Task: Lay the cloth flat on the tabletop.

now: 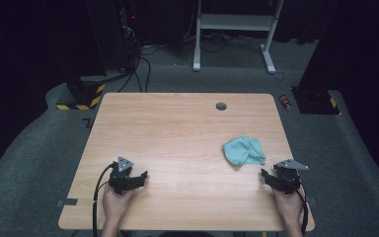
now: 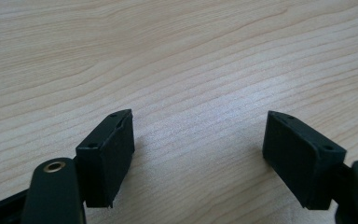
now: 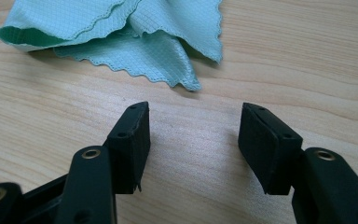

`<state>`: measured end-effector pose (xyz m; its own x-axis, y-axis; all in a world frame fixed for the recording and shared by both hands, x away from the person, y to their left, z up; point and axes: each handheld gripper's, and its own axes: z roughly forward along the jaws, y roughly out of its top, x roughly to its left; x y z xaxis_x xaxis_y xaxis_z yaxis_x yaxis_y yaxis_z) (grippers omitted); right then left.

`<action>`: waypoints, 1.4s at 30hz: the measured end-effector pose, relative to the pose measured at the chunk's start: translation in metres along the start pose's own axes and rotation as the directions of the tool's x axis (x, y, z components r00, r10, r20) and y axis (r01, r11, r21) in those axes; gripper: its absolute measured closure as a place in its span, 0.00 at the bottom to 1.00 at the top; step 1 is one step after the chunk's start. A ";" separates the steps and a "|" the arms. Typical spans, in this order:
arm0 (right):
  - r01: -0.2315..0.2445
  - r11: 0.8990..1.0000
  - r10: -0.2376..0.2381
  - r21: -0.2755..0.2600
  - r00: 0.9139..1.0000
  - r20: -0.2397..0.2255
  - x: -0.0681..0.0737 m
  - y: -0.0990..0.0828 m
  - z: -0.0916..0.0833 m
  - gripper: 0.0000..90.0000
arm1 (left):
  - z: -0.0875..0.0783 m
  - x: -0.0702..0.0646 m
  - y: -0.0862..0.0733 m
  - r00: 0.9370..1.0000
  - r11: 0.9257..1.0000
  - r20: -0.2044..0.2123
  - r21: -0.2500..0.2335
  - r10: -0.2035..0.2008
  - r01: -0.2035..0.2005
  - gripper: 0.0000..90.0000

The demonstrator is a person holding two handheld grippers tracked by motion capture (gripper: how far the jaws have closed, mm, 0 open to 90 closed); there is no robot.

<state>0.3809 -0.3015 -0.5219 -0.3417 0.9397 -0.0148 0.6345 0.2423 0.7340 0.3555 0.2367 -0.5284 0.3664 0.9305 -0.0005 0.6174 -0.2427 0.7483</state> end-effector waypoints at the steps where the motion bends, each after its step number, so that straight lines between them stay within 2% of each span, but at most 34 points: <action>1: -0.001 1.000 0.001 0.000 1.000 0.003 0.000 0.000 0.000 0.47 | 0.000 0.000 0.000 1.000 1.000 0.000 0.000 0.000 0.000 0.28; 4: -0.011 1.000 0.011 0.004 1.000 0.010 0.000 0.000 0.000 0.43 | 0.000 0.000 0.000 1.000 1.000 0.000 0.000 0.000 0.000 0.28; 14: -0.019 1.000 0.019 0.007 1.000 0.021 -0.001 0.001 0.001 0.40 | 0.000 0.000 0.000 1.000 1.000 0.001 0.001 0.004 -0.004 0.27; 18: -0.021 1.000 0.021 -0.001 0.999 0.025 0.001 0.000 0.000 0.48 | 0.000 0.000 0.000 1.000 1.000 0.001 0.001 0.003 -0.003 0.28; 21: -0.015 1.000 0.015 -0.004 1.000 -0.002 0.007 -0.001 -0.002 0.51 | 0.000 0.000 0.000 1.000 1.000 0.002 0.002 0.004 -0.004 0.27; 24: 0.024 0.999 -0.025 -0.022 0.999 -0.039 0.017 0.001 -0.001 0.53 | 0.000 0.000 0.000 1.000 1.000 0.002 0.002 0.003 -0.003 0.28; 25: 0.024 0.999 -0.025 -0.022 0.999 -0.039 0.017 0.001 -0.001 0.53 | 0.000 0.000 0.000 1.000 1.000 0.002 0.002 0.003 -0.003 0.28; 28: 0.044 0.998 -0.046 -0.039 0.996 -0.072 0.025 0.007 -0.001 0.54 | 0.000 0.000 0.000 1.000 1.000 0.003 0.002 0.001 -0.001 0.28; 32: 0.095 0.994 -0.099 -0.051 0.989 -0.106 0.039 0.020 0.003 0.52 | 0.000 0.000 0.000 1.000 1.000 0.002 0.000 -0.001 0.001 0.28; 35: 0.080 0.994 -0.088 -0.071 0.988 -0.125 0.042 0.030 0.004 0.51 | 0.000 0.000 0.000 1.000 1.000 0.003 -0.002 -0.003 0.003 0.28; 37: 0.086 0.993 -0.096 -0.082 0.986 -0.133 0.045 0.037 0.006 0.51 | 0.000 0.000 0.000 1.000 1.000 0.003 -0.001 -0.002 0.002 0.28; 42: 0.095 0.992 -0.107 -0.078 0.982 -0.157 0.052 0.046 0.012 0.51 | 0.000 0.000 0.000 1.000 1.000 0.003 -0.001 -0.001 0.001 0.29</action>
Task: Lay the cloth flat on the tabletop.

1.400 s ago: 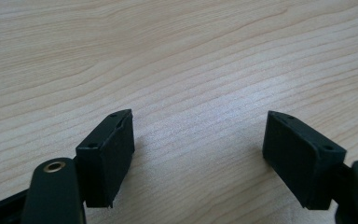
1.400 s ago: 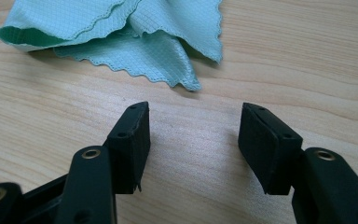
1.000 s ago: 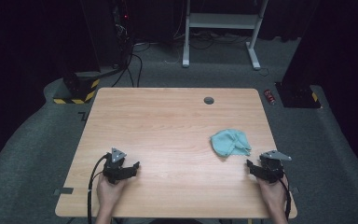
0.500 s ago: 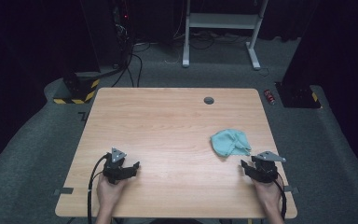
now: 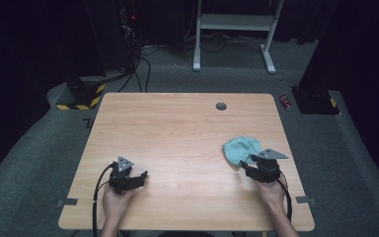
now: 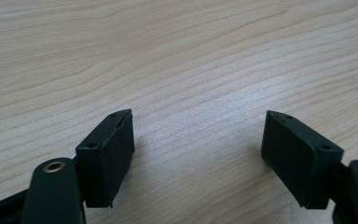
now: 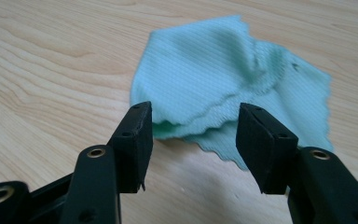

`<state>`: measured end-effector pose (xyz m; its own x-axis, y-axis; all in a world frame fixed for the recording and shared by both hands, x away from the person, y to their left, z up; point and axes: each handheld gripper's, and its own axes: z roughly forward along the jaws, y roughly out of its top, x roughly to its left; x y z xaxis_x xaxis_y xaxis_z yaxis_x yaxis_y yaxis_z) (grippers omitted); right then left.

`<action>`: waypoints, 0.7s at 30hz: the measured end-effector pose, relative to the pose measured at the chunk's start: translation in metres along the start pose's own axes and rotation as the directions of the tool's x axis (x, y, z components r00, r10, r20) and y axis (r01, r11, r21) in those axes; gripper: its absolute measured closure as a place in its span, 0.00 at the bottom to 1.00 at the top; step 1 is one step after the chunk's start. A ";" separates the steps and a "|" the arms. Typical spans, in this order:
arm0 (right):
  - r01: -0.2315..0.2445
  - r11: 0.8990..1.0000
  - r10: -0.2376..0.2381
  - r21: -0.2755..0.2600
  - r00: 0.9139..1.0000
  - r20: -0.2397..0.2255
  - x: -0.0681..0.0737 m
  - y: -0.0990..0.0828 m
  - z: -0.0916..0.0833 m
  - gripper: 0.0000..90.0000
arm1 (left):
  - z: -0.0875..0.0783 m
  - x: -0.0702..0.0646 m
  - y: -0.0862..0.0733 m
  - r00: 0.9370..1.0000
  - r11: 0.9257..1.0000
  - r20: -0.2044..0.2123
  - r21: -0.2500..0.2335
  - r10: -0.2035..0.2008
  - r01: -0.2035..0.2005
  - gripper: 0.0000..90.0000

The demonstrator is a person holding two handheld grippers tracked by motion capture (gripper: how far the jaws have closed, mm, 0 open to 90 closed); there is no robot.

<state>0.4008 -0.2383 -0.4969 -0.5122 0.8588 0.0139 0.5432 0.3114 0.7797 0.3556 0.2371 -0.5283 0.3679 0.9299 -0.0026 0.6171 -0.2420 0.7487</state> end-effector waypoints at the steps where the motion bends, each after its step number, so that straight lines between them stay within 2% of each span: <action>1: 0.001 1.000 -0.001 0.001 1.000 -0.008 0.002 0.002 0.002 0.51 | 0.000 0.000 0.000 1.000 1.000 0.000 -0.001 -0.002 0.002 0.29; 6: 0.036 0.999 -0.036 0.006 0.999 -0.033 0.012 0.013 0.013 0.51 | 0.000 0.000 0.000 1.000 1.000 0.000 -0.001 -0.001 0.001 0.29; 11: 0.052 0.998 -0.050 0.042 0.997 -0.060 0.020 0.023 0.030 0.53 | 0.000 0.000 0.000 1.000 1.000 -0.001 -0.001 -0.002 0.002 0.29; 18: 0.069 0.994 -0.065 0.090 0.997 -0.045 0.027 0.026 0.048 0.59 | 0.000 0.000 0.000 1.000 1.000 -0.001 -0.002 -0.003 0.003 0.29; 21: 0.091 0.988 -0.089 0.121 0.996 -0.016 0.030 0.025 0.055 0.71 | 0.000 0.000 0.000 1.000 1.000 -0.001 -0.002 -0.003 0.003 0.29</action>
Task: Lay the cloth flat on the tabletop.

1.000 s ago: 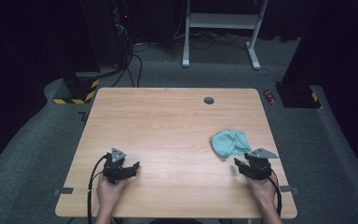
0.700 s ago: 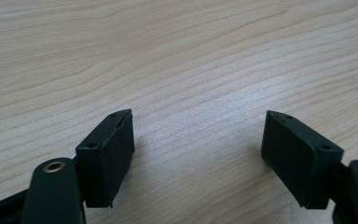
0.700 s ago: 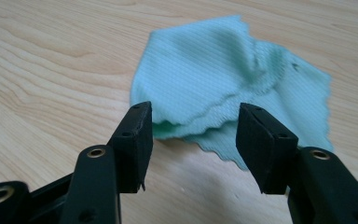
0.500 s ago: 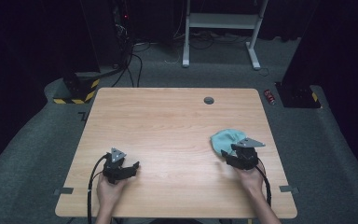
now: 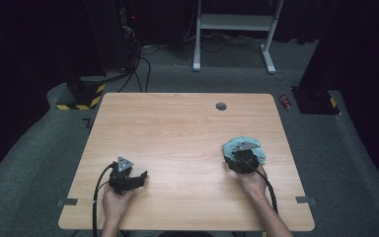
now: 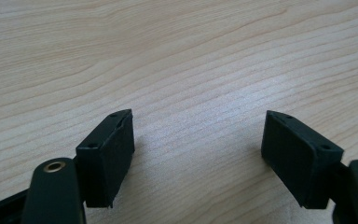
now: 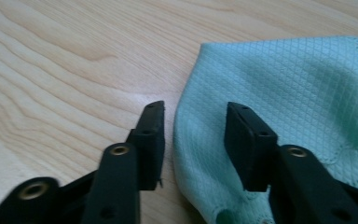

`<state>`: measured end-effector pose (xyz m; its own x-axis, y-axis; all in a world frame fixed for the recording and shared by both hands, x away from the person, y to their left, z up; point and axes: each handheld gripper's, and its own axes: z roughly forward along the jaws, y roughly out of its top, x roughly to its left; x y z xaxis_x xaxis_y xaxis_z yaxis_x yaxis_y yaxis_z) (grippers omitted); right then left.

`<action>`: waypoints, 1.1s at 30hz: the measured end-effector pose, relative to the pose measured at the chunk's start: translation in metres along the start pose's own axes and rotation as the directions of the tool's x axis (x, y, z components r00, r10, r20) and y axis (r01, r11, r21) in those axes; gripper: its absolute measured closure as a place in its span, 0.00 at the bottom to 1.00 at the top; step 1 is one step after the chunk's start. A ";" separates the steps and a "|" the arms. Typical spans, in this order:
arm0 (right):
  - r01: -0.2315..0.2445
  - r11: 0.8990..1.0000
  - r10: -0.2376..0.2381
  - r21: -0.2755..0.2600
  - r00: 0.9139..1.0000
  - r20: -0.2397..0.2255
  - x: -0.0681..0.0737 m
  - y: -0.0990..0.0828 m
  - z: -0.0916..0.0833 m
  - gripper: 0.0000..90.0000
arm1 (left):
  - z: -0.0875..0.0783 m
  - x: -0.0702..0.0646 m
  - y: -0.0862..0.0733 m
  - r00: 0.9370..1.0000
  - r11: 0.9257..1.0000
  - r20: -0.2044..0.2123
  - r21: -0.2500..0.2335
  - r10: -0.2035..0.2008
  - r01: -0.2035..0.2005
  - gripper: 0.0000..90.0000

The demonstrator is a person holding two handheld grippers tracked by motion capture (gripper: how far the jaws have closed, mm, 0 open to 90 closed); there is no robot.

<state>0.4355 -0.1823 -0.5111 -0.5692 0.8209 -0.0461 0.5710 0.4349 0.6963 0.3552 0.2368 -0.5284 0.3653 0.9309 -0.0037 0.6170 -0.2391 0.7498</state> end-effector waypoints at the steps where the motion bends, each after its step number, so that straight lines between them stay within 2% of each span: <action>1: 0.000 1.000 0.000 0.000 1.000 0.000 0.000 0.000 0.000 0.71 | 0.000 0.000 0.000 1.000 1.000 0.000 0.000 0.000 0.000 0.29; 4: -0.008 1.000 0.008 -0.001 1.000 0.006 -0.002 -0.001 0.001 0.86 | 0.000 0.000 0.000 1.000 1.000 0.001 0.000 0.000 0.000 0.29; 5: -0.011 1.000 0.011 -0.005 1.000 -0.003 -0.003 -0.001 0.000 0.96 | 0.000 0.000 0.000 1.000 1.000 0.000 0.000 0.000 0.000 0.29; 7: -0.007 1.000 0.007 -0.007 1.000 -0.004 -0.002 0.000 -0.001 0.98 | 0.000 0.000 0.000 1.000 1.000 0.000 0.000 0.000 0.000 0.29; 10: -0.013 1.000 0.013 -0.017 0.999 -0.031 0.001 0.000 0.000 0.99 | 0.000 0.000 0.000 1.000 1.000 0.000 0.000 0.000 0.000 0.29; 11: -0.019 1.000 0.017 -0.025 0.998 -0.056 0.003 0.002 0.001 0.99 | 0.000 0.000 0.000 1.000 1.000 0.000 0.000 0.000 0.000 0.29; 14: -0.016 0.999 0.013 -0.035 0.997 -0.076 0.007 0.004 0.002 1.00 | 0.000 0.000 0.000 1.000 1.000 0.000 0.000 0.000 0.000 0.29; 15: 0.000 0.999 -0.005 -0.041 0.995 -0.102 0.014 0.007 0.002 1.00 | 0.000 0.000 0.000 1.000 1.000 0.000 0.000 0.000 0.000 0.29; 18: 0.021 0.999 -0.026 -0.047 0.992 -0.121 0.022 0.011 0.002 1.00 | 0.000 0.000 0.000 1.000 1.000 0.000 0.000 0.000 0.000 0.29; 20: 0.040 0.997 -0.050 -0.067 0.987 -0.152 0.033 0.016 0.002 1.00 | 0.000 0.000 0.000 1.000 1.000 0.001 0.000 0.000 0.000 0.29; 22: 0.057 0.996 -0.067 -0.069 0.987 -0.149 0.039 0.018 0.003 1.00 | 0.000 0.000 0.000 1.000 1.000 0.000 0.000 0.000 0.000 0.29; 24: 0.060 0.996 -0.069 -0.070 0.987 -0.145 0.039 0.018 0.004 1.00 | 0.000 0.000 0.000 1.000 1.000 0.000 0.000 -0.001 0.001 0.29; 26: 0.041 0.996 -0.051 -0.074 0.989 -0.138 0.035 0.017 0.002 0.99 | 0.000 0.000 0.000 1.000 1.000 0.000 0.000 -0.001 0.001 0.29; 28: -0.003 0.997 -0.008 -0.083 0.991 -0.130 0.026 0.014 -0.001 0.99 | 0.000 0.000 0.000 1.000 1.000 0.000 0.000 -0.001 0.001 0.29; 30: -0.023 0.996 0.012 -0.083 0.990 -0.137 0.021 0.012 -0.003 1.00 | 0.000 0.000 0.000 1.000 1.000 0.000 0.000 -0.001 0.001 0.29; 33: -0.003 0.996 -0.010 -0.088 0.989 -0.146 0.025 0.013 -0.004 1.00 | 0.000 0.000 0.000 1.000 1.000 0.000 0.000 -0.001 0.001 0.29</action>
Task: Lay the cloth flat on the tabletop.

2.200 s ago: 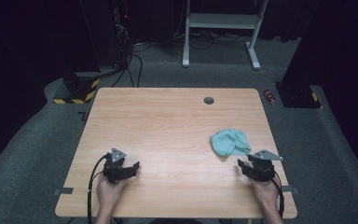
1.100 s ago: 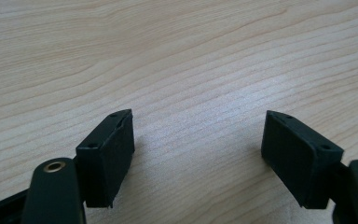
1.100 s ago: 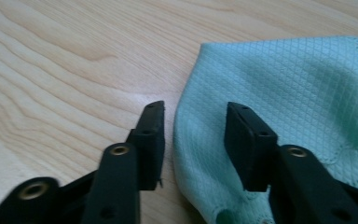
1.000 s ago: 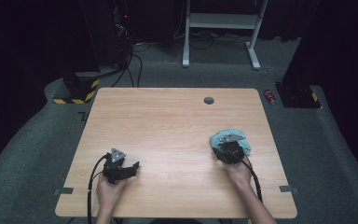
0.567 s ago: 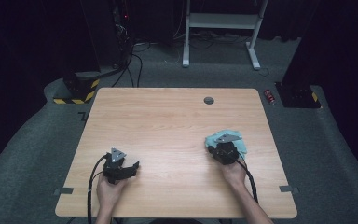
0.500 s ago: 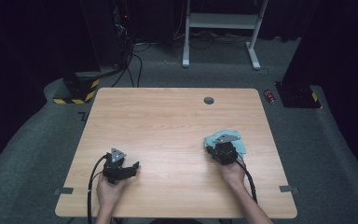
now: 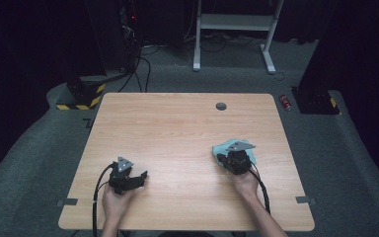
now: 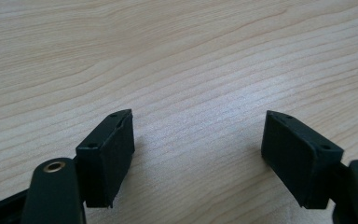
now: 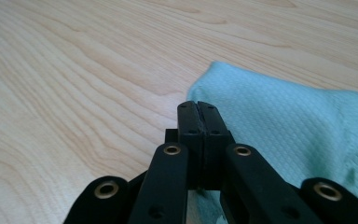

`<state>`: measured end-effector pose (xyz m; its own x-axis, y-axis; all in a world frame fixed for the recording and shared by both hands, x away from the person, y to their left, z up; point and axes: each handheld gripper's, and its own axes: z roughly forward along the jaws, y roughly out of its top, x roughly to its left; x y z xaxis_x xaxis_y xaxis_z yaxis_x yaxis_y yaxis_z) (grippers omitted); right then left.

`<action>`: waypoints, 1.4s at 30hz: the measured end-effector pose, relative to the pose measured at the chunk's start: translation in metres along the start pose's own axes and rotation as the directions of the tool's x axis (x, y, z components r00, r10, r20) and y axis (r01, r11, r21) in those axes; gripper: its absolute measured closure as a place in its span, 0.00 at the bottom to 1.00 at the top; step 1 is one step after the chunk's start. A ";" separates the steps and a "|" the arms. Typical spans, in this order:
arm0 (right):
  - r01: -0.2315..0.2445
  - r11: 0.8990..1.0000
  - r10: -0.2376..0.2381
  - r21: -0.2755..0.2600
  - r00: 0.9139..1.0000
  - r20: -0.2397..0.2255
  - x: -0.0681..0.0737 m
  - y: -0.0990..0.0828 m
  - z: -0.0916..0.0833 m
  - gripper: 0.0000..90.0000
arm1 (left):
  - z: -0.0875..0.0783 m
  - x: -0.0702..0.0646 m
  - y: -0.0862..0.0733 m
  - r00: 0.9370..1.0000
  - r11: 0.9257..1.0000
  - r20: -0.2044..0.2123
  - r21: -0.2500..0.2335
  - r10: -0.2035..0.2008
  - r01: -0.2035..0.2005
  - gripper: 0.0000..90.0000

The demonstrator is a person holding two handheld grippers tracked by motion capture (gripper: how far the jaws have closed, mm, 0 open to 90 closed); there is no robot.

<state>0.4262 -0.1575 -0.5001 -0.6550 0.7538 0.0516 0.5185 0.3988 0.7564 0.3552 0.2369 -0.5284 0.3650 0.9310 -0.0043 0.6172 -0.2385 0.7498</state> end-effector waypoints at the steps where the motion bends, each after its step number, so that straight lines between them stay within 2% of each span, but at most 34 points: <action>1: 0.007 1.000 -0.007 0.000 1.000 -0.012 0.003 0.001 0.001 1.00 | 0.000 0.000 0.000 1.000 1.000 0.000 0.000 0.000 0.000 0.29; 5: 0.037 0.999 -0.038 -0.015 0.997 -0.073 0.022 0.012 0.006 1.00 | 0.000 0.000 0.000 1.000 1.000 0.000 0.000 0.000 0.000 0.29; 8: 0.066 0.997 -0.069 -0.029 0.990 -0.125 0.041 0.023 0.012 1.00 | 0.000 0.000 0.000 1.000 1.000 0.000 0.000 0.000 0.000 0.29; 9: 0.066 0.997 -0.069 -0.029 0.990 -0.125 0.041 0.023 0.012 1.00 | 0.000 0.000 0.000 1.000 1.000 0.000 0.000 0.000 0.000 0.29; 11: 0.070 0.997 -0.075 -0.039 0.984 -0.160 0.050 0.029 0.016 1.00 | 0.000 0.000 0.000 1.000 1.000 0.000 0.000 0.000 0.000 0.29; 12: 0.083 0.996 -0.090 -0.044 0.979 -0.181 0.060 0.033 0.018 1.00 | 0.000 0.000 0.000 1.000 1.000 0.000 0.000 0.001 -0.001 0.29; 14: 0.100 0.994 -0.107 -0.048 0.974 -0.198 0.070 0.036 0.021 1.00 | 0.000 0.000 0.000 1.000 1.000 0.000 0.000 0.001 -0.001 0.29; 15: 0.100 0.994 -0.107 -0.048 0.974 -0.198 0.070 0.036 0.021 1.00 | 0.000 0.000 0.000 1.000 1.000 0.000 0.000 0.000 0.000 0.29; 16: 0.108 0.993 -0.118 -0.055 0.969 -0.219 0.077 0.039 0.023 0.99 | 0.000 0.000 0.000 1.000 1.000 0.000 0.000 0.001 -0.001 0.29; 17: 0.110 0.992 -0.120 -0.056 0.967 -0.224 0.080 0.040 0.025 0.99 | 0.000 0.000 0.000 1.000 1.000 0.000 0.000 0.001 -0.001 0.29; 21: 0.129 0.990 -0.138 -0.055 0.961 -0.238 0.089 0.041 0.029 0.99 | 0.000 0.000 0.000 1.000 1.000 -0.002 0.000 0.001 -0.001 0.29; 22: 0.148 0.988 -0.155 -0.050 0.957 -0.246 0.094 0.040 0.032 0.98 | 0.000 0.000 0.000 1.000 1.000 -0.004 0.001 0.001 -0.001 0.29; 24: 0.149 0.988 -0.154 -0.038 0.955 -0.253 0.096 0.038 0.034 0.97 | 0.000 0.000 0.000 1.000 1.000 -0.006 0.002 0.000 0.000 0.29; 26: 0.151 0.988 -0.152 -0.027 0.952 -0.267 0.096 0.035 0.038 0.86 | 0.001 -0.001 0.001 1.000 1.000 -0.007 -0.001 -0.006 0.006 0.30; 27: 0.142 0.990 -0.143 -0.024 0.953 -0.265 0.095 0.034 0.037 0.80 | 0.001 -0.002 0.001 1.000 1.000 -0.012 -0.004 -0.011 0.011 0.32; 28: 0.125 0.991 -0.135 -0.052 0.955 -0.264 0.090 0.033 0.031 0.77 | 0.001 -0.002 0.002 1.000 1.000 -0.006 -0.013 -0.018 0.018 0.40; 30: 0.114 0.991 -0.127 -0.067 0.958 -0.259 0.087 0.031 0.026 0.77 | 0.003 -0.003 0.006 0.997 0.998 0.057 -0.014 -0.054 0.055 0.43; 31: 0.108 0.991 -0.124 -0.079 0.961 -0.248 0.083 0.030 0.020 0.76 | 0.005 -0.006 0.010 0.996 0.999 0.073 -0.007 -0.051 0.052 0.44; 32: 0.099 0.991 -0.117 -0.087 0.965 -0.237 0.078 0.028 0.015 0.76 | 0.007 -0.011 0.014 0.996 0.999 0.080 -0.005 -0.037 0.037 0.44; 33: 0.069 0.993 -0.088 -0.092 0.972 -0.219 0.065 0.022 0.005 0.77 | 0.009 -0.024 0.025 0.993 1.000 0.119 -0.014 0.001 0.001 0.44; 34: 0.069 0.993 -0.088 -0.092 0.972 -0.219 0.065 0.022 0.005 0.77 | 0.009 -0.024 0.025 0.993 1.000 0.119 -0.014 0.001 0.001 0.44; 36: 0.048 0.995 -0.063 -0.087 0.980 -0.188 0.053 0.017 -0.002 0.79 | 0.010 -0.037 0.034 0.989 0.999 0.146 -0.028 0.033 -0.029 0.44; 39: 0.025 0.998 -0.033 -0.059 0.989 -0.142 0.037 0.008 -0.006 0.84 | 0.011 -0.060 0.047 0.976 0.996 0.197 -0.046 0.090 -0.082 0.44; 42: 0.012 0.999 -0.017 -0.039 0.993 -0.114 0.029 0.001 -0.007 0.85 | 0.015 -0.082 0.057 0.962 0.989 0.232 -0.054 0.143 -0.134 0.45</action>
<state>0.4038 -0.1385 -0.4938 -0.7220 0.6826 0.1129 0.4887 0.3877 0.7816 0.3706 0.1424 -0.4948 0.6010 0.7977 -0.0499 0.5243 -0.3463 0.7779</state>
